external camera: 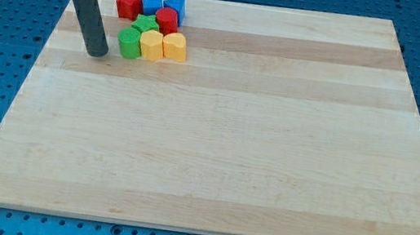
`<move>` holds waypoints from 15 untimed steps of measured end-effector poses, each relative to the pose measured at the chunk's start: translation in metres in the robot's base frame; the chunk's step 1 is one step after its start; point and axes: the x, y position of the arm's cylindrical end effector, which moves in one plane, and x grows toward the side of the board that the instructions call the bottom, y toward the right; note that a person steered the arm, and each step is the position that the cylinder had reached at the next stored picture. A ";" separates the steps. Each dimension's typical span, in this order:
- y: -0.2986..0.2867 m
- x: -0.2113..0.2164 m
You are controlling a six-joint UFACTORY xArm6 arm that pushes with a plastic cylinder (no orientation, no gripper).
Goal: Move the arm towards the top right corner
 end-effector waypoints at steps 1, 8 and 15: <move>0.012 -0.002; 0.167 0.079; 0.439 -0.073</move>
